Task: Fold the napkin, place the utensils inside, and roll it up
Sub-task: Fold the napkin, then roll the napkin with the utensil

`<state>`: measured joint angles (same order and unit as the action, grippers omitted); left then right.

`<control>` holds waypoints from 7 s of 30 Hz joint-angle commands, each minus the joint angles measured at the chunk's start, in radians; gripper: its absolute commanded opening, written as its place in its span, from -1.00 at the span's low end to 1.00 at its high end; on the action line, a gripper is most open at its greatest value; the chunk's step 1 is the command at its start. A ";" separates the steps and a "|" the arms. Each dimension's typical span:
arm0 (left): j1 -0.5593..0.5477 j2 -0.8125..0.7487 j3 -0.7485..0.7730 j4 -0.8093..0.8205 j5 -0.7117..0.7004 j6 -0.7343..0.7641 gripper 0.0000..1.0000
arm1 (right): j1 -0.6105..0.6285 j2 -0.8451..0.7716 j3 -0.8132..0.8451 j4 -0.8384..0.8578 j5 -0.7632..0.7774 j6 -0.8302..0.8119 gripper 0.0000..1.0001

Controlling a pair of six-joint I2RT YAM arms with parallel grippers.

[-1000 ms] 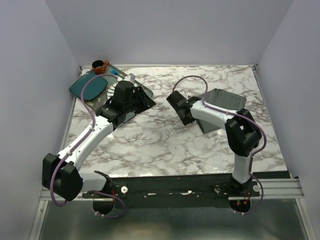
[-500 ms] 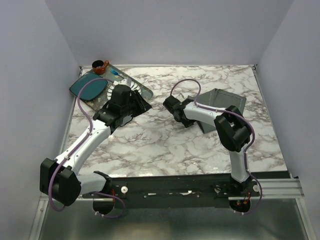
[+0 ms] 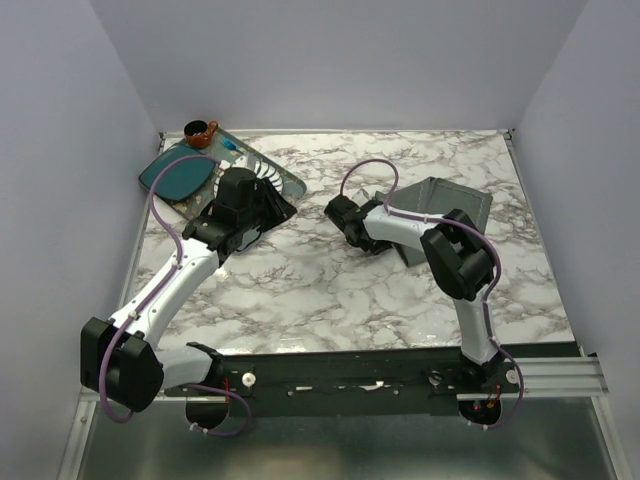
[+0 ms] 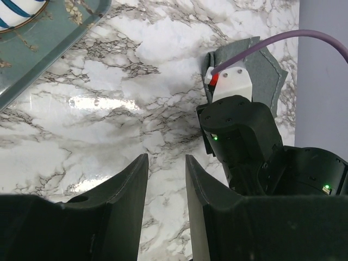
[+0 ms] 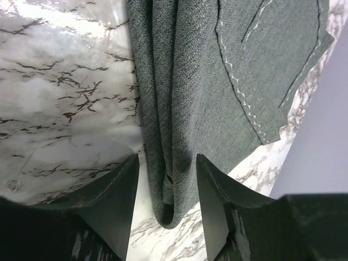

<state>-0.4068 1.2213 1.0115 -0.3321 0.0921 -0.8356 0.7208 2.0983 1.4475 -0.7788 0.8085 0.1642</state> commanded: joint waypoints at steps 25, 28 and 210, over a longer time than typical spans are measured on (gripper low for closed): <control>0.036 -0.013 -0.036 0.013 -0.049 0.013 -0.15 | 0.014 0.091 0.077 -0.004 0.031 0.070 -0.99; 0.049 -0.017 -0.053 0.011 -0.038 0.024 -0.15 | 0.025 0.078 0.096 -0.031 -0.005 0.084 -0.99; -0.105 0.693 0.056 0.478 0.136 -0.148 0.55 | -0.362 -0.172 -0.567 0.796 -1.517 0.216 -0.99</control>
<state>-0.5022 1.8832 1.0424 0.1406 0.2985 -0.9886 0.3641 1.8854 0.9058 0.1135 -0.7383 0.4324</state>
